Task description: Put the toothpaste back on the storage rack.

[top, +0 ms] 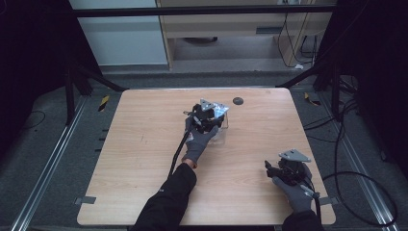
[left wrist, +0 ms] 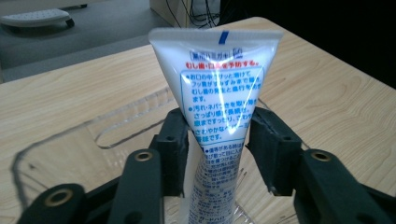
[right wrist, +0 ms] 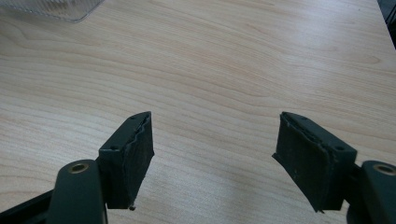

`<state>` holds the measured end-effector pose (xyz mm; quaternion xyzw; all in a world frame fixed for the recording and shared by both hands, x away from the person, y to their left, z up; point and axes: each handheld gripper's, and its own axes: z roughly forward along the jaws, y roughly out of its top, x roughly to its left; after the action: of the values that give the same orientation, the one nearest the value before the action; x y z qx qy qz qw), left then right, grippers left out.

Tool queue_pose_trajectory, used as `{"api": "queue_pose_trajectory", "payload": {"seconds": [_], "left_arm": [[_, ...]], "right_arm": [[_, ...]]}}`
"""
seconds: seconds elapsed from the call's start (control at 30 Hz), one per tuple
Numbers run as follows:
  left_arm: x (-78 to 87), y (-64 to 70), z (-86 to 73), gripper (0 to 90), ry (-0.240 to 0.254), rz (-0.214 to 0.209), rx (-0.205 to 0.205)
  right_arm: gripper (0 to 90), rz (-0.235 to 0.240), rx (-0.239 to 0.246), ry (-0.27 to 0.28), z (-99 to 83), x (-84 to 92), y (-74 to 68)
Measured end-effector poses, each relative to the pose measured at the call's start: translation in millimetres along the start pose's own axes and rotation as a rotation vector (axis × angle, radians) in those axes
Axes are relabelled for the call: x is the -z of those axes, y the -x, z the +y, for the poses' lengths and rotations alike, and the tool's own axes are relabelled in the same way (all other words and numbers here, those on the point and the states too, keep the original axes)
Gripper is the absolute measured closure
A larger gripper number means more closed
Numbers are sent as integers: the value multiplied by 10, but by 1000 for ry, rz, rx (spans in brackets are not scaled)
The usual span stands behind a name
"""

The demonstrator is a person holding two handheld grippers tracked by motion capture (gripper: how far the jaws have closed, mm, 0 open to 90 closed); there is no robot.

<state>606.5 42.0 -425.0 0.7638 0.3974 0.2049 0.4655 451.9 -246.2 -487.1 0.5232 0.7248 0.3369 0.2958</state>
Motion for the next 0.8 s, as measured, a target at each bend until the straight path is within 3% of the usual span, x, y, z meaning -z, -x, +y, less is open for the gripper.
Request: {"api": "queue_pose_trajectory", "payload": {"seconds": [0.17,0.2,0.3,0.4,0.43,0.6,0.67,0.73,0.77,0.8], "left_arm": [[160,-20,62,453,-2,10,-6],[273,-23,88,437,2,7,-23],[406,-26,104,404,5,5,-48],[692,-36,90,378,10,-13,-95],[692,-36,90,373,10,-13,-95],[1114,-148,-86,344,1,-34,-114],[1177,-175,-132,332,-4,-38,-114],[1286,-230,-240,331,-17,-33,-107],[1372,-290,-369,328,-34,-25,-105],[1372,-290,-369,323,-34,-25,-105]], "right_arm": [[272,1,-3,-1,2,4,-11],[272,2,-3,-1,2,4,-12],[270,-1,0,-1,1,3,-11],[267,-7,4,5,-1,9,-4],[267,-7,4,5,-1,9,-4],[252,-14,-9,1,-10,18,13],[248,-15,-9,4,-13,22,18],[242,-17,-14,5,-17,25,21],[237,-18,-14,3,-18,26,23],[232,-19,-14,3,-19,26,25]]}}
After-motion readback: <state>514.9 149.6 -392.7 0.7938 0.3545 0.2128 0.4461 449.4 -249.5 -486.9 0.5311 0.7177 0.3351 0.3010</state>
